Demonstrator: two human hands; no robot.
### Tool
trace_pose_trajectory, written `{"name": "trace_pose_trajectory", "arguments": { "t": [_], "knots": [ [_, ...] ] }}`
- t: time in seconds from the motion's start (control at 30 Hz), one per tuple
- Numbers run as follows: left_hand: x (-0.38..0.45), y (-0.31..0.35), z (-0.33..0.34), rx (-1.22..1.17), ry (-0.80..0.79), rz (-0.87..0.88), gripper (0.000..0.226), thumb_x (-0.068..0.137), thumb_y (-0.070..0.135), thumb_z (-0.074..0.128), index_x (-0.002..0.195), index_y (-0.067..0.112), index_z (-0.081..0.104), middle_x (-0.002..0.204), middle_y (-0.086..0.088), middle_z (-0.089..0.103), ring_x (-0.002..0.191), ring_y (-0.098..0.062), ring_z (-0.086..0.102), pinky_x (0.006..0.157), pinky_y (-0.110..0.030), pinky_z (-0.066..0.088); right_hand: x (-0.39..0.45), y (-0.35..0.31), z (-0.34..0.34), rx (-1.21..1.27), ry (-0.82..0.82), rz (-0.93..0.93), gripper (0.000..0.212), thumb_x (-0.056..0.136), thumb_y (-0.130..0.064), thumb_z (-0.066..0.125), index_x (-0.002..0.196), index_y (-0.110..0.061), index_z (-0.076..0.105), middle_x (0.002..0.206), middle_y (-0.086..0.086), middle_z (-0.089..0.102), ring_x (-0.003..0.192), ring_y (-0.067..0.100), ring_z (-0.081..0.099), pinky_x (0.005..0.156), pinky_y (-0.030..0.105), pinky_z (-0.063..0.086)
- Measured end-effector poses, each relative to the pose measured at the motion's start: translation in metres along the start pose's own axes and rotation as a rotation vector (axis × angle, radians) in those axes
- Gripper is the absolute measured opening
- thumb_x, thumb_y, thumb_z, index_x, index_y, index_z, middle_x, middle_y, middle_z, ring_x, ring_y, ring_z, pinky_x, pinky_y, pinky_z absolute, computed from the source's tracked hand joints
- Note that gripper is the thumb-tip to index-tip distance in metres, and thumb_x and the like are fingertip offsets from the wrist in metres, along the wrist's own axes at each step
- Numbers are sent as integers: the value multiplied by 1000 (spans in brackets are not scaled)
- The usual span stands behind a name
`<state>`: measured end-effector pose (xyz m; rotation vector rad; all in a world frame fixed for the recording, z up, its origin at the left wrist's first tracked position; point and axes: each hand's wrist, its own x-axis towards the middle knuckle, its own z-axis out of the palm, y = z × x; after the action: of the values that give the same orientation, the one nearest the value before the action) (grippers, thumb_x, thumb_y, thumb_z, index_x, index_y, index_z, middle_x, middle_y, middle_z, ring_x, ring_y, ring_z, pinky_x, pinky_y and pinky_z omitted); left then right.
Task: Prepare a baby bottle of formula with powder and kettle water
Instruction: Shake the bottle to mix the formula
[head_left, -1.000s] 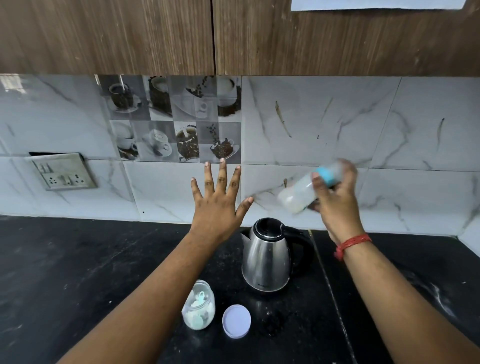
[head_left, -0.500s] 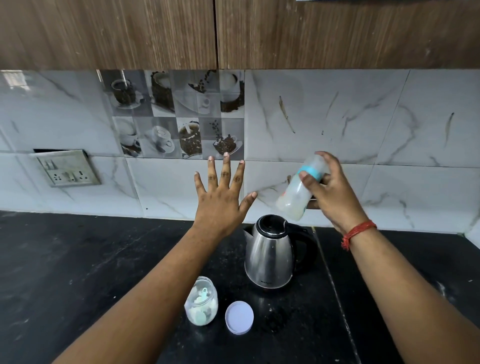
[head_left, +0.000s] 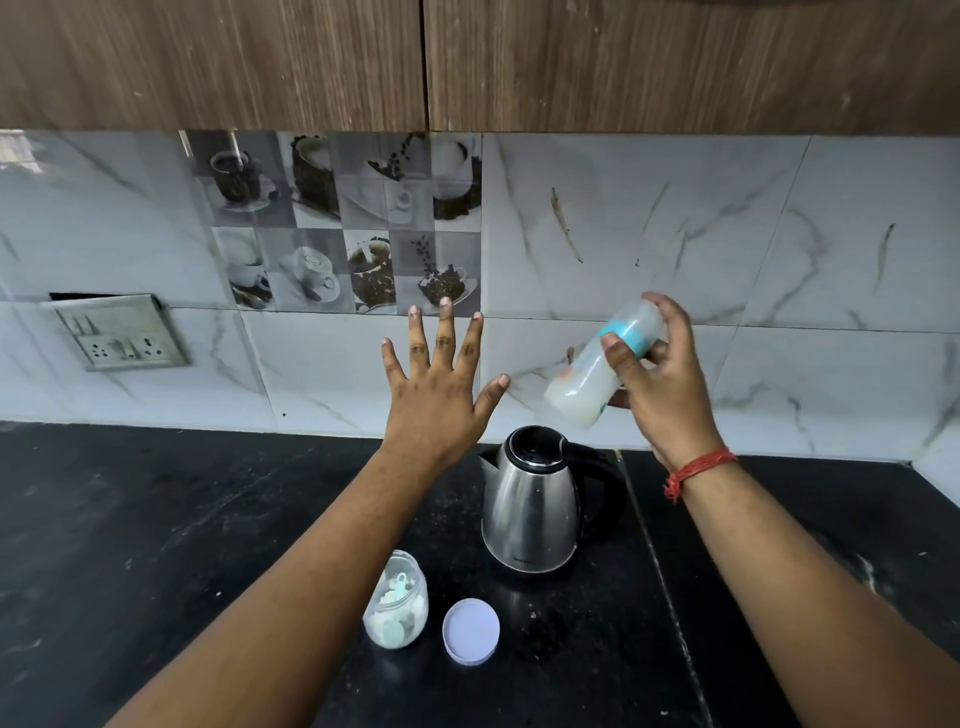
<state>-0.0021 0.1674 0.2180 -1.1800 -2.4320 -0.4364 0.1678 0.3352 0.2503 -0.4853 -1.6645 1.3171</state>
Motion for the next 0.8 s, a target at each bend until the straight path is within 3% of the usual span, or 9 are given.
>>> {"name": "trace_pose_trajectory", "arguments": {
  "t": [0.07, 0.2, 0.3, 0.4, 0.43, 0.53, 0.67, 0.77, 0.8],
  "knots": [
    [1, 0, 0, -10, -1, -10, 78, 96, 72, 0, 160, 32, -20, 168, -6, -29, 153, -37, -28, 122, -69, -4, 3, 2, -4, 98, 90, 0, 71, 80, -54, 74, 140, -40, 38, 121, 7, 62, 102, 24, 71, 72, 50, 63],
    [1, 1, -1, 1, -2, 3, 79, 94, 73, -2, 160, 32, -21, 168, -5, -29, 153, -37, -28, 122, -68, -4, 0, -2, 1, -27, -58, 12, 66, 81, -48, 78, 136, -46, 42, 120, 11, 63, 102, 27, 71, 73, 55, 63],
    [2, 2, -2, -7, -3, -10, 79, 94, 73, -2, 159, 33, -21, 167, -5, -30, 153, -37, -29, 122, -68, -6, 2, 3, -1, 144, 124, -14, 64, 92, -33, 74, 143, -37, 35, 123, 6, 59, 103, 17, 69, 75, 52, 63],
    [2, 2, -4, 9, -2, 2, 79, 95, 72, -1, 159, 32, -21, 168, -6, -29, 153, -37, -28, 122, -68, -5, -1, 4, 6, -33, -71, 17, 64, 91, -30, 75, 142, -41, 38, 122, 8, 59, 104, 24, 69, 73, 51, 64],
    [2, 2, -4, 9, 0, 6, 78, 95, 72, 0, 159, 33, -21, 168, -6, -29, 153, -37, -28, 122, -68, -6, -3, 6, 7, -53, -70, 9, 63, 90, -31, 75, 140, -42, 40, 121, 8, 60, 105, 26, 69, 72, 49, 64],
    [2, 0, -3, -3, 5, -9, 78, 96, 72, 2, 160, 33, -20, 167, -5, -30, 153, -36, -29, 122, -67, -7, -1, 8, 2, 123, 156, -8, 63, 93, -33, 73, 143, -37, 35, 124, 7, 59, 103, 19, 70, 73, 48, 64],
    [0, -1, -2, 14, 6, 12, 78, 97, 72, 2, 160, 32, -19, 168, -5, -29, 153, -37, -27, 122, -68, -5, -4, 7, 6, -32, -57, 14, 65, 87, -33, 79, 138, -44, 41, 122, 12, 63, 102, 25, 71, 72, 49, 64],
    [1, 0, -2, 10, -1, 9, 78, 97, 72, 3, 159, 32, -21, 168, -5, -30, 153, -38, -27, 122, -68, -5, -5, 10, 1, 164, 165, 6, 66, 91, -28, 75, 143, -37, 36, 123, 7, 59, 100, 15, 71, 73, 45, 63],
    [1, 0, -2, 11, -2, 13, 78, 97, 72, 3, 159, 32, -21, 168, -5, -30, 153, -38, -27, 122, -69, -4, -6, 9, 1, 158, 149, 18, 67, 91, -28, 75, 144, -37, 35, 125, 8, 59, 100, 15, 71, 73, 45, 64]
  ]
}}
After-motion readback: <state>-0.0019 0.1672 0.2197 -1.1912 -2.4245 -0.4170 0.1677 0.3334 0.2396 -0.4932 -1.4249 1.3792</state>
